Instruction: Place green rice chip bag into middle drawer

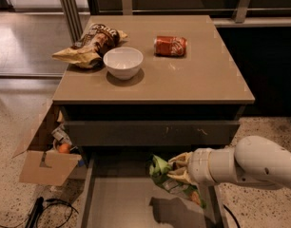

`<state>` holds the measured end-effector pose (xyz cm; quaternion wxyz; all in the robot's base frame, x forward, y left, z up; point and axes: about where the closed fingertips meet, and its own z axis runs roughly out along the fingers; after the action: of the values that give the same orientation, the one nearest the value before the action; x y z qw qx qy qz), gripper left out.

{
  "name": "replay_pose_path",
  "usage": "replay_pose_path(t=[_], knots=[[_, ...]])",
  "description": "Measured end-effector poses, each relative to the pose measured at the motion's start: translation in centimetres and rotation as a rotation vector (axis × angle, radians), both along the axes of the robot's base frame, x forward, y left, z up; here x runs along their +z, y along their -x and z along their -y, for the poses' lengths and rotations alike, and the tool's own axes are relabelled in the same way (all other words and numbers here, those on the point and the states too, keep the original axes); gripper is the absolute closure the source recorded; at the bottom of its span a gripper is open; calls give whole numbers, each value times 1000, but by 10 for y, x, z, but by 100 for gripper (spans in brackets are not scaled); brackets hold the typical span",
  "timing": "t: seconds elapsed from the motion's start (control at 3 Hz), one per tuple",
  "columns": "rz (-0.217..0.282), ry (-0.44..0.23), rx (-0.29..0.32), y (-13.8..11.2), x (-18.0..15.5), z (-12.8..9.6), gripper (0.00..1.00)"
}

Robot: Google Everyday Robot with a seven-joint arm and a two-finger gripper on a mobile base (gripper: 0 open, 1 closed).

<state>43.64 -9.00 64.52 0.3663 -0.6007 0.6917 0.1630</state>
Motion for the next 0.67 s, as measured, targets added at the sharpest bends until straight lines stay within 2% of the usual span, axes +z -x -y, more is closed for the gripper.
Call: replay_pose_path(t=[0.33,0.67], knots=[[-41,-4,-28,-3,-49,-10,100],[-50,-7,-47,-11,-85,-20,100]])
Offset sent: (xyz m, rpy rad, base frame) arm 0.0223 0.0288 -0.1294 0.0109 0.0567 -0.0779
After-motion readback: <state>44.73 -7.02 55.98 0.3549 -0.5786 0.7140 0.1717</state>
